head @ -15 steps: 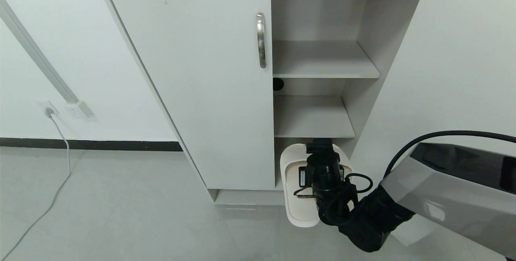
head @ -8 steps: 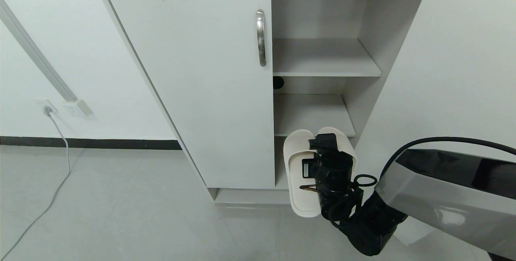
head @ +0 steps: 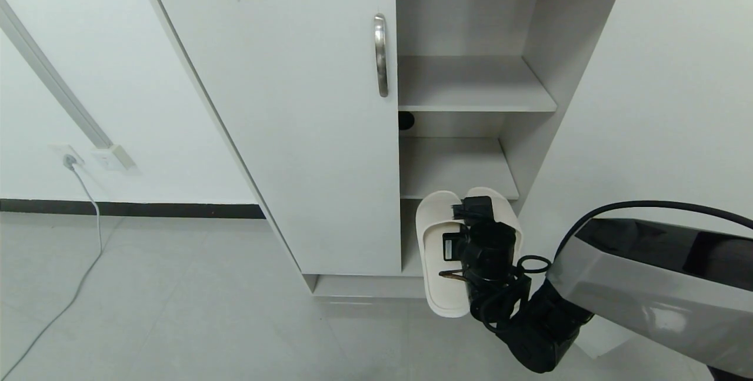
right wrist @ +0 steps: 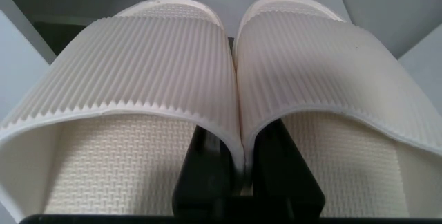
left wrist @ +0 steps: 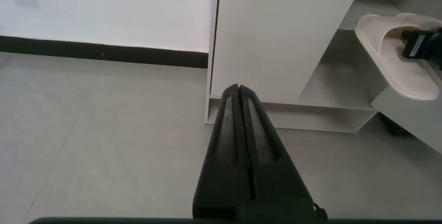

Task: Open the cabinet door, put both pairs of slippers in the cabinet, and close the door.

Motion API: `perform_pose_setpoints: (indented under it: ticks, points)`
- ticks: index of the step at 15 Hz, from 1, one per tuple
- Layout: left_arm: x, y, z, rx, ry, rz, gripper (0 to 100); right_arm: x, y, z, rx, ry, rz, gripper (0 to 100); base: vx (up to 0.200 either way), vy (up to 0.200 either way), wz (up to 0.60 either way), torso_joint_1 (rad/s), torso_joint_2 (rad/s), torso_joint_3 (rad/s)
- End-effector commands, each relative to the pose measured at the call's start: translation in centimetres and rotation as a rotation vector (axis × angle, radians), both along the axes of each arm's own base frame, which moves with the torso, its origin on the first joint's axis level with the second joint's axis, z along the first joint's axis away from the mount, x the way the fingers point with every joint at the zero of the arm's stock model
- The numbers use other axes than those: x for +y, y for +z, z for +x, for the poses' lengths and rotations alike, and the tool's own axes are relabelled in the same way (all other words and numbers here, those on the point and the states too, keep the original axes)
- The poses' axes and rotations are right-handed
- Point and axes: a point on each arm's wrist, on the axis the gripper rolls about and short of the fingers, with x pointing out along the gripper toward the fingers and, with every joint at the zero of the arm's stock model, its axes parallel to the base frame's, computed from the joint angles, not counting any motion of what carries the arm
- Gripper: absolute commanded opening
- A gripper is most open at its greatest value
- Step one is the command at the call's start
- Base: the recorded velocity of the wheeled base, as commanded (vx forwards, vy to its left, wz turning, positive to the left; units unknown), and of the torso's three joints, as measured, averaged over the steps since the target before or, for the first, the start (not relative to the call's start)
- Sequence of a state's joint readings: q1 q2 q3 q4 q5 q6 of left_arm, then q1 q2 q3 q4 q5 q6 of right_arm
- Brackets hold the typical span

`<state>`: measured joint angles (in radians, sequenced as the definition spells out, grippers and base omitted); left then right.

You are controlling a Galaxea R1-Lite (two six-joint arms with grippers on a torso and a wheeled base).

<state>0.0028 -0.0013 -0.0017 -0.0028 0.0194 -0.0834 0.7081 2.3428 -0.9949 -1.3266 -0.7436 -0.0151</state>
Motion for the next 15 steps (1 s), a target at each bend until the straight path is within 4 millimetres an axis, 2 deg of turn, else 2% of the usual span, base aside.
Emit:
perform_pose_setpoints:
  ticks: [1,9,11,15]
  points:
    - [0.0,0.0,0.0,0.001,0.001,0.001,0,0.0,0.1,0.0,-0.002,0.0,0.002,0,0.2,0.0,0.0,0.002,0.0,0.002]
    - [0.0,0.0,0.0,0.001,0.001,0.001,0,-0.1,0.3,0.4,-0.012,0.0,0.011,0,0.2,0.0,0.0,0.004,0.0,0.003]
    - [0.0,0.0,0.0,0.001,0.001,-0.001,0,-0.1,0.4,0.5,-0.014,0.014,0.016,0,0.0,0.0,0.0,0.0,0.0,0.0]
    - [0.0,0.0,0.0,0.001,0.001,-0.001,0,0.0,0.0,2.3,-0.03,0.005,0.033,0,0.0,0.0,0.0,0.0,0.0,0.0]
